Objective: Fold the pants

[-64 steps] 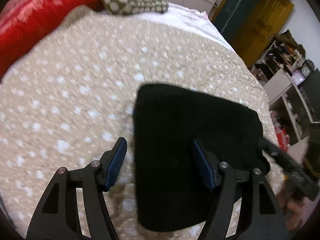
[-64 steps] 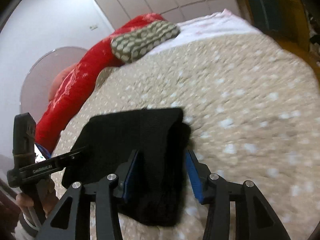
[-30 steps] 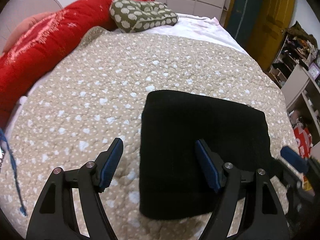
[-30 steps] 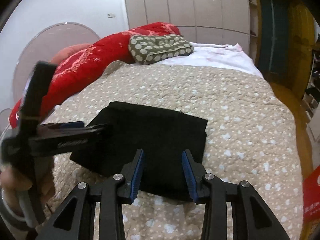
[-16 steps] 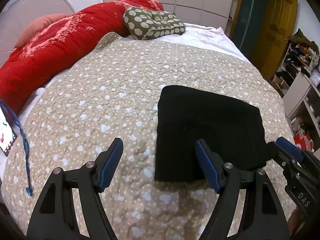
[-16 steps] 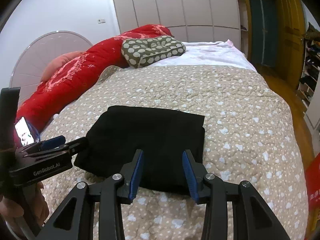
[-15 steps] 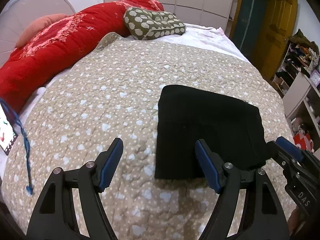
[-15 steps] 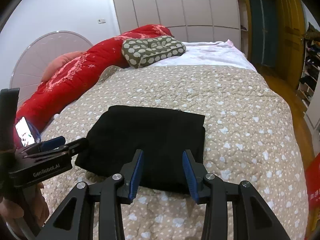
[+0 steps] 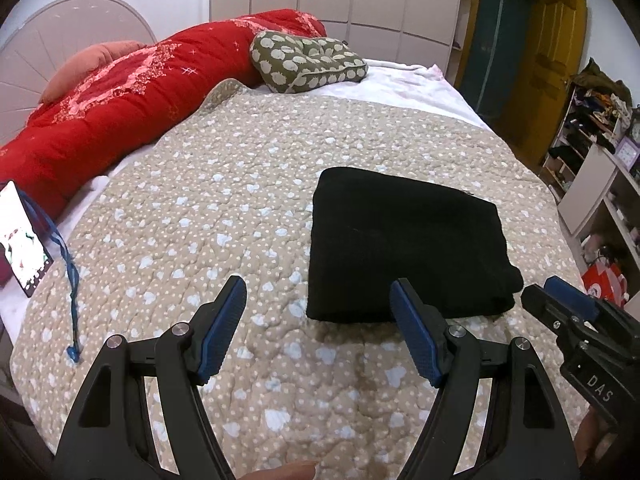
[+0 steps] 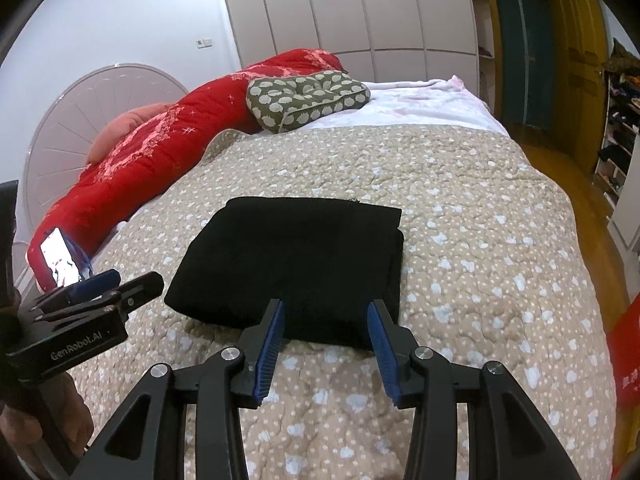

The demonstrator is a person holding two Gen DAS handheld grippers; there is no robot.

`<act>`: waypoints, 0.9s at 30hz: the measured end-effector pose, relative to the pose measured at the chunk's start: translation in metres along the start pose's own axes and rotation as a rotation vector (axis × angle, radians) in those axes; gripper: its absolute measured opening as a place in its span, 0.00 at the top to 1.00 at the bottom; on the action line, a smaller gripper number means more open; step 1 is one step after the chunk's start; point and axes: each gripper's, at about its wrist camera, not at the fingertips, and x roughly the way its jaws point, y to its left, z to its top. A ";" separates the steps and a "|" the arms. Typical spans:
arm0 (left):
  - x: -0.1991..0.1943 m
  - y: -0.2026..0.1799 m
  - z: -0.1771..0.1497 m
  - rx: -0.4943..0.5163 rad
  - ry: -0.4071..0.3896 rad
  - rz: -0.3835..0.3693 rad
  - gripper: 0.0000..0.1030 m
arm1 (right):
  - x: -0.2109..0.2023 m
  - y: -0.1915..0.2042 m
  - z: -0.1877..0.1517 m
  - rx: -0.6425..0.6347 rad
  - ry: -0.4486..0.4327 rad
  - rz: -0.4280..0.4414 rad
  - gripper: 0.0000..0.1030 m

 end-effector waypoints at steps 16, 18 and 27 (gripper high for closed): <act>-0.012 -0.013 -0.011 0.038 -0.002 -0.005 0.27 | -0.012 -0.003 -0.011 0.006 0.003 -0.001 0.59; -0.011 -0.014 -0.012 0.042 0.000 -0.004 0.27 | -0.013 -0.004 -0.011 0.007 0.004 0.003 0.59; -0.006 -0.012 -0.011 0.023 0.021 -0.008 0.27 | -0.010 -0.005 -0.010 0.001 0.022 -0.003 0.59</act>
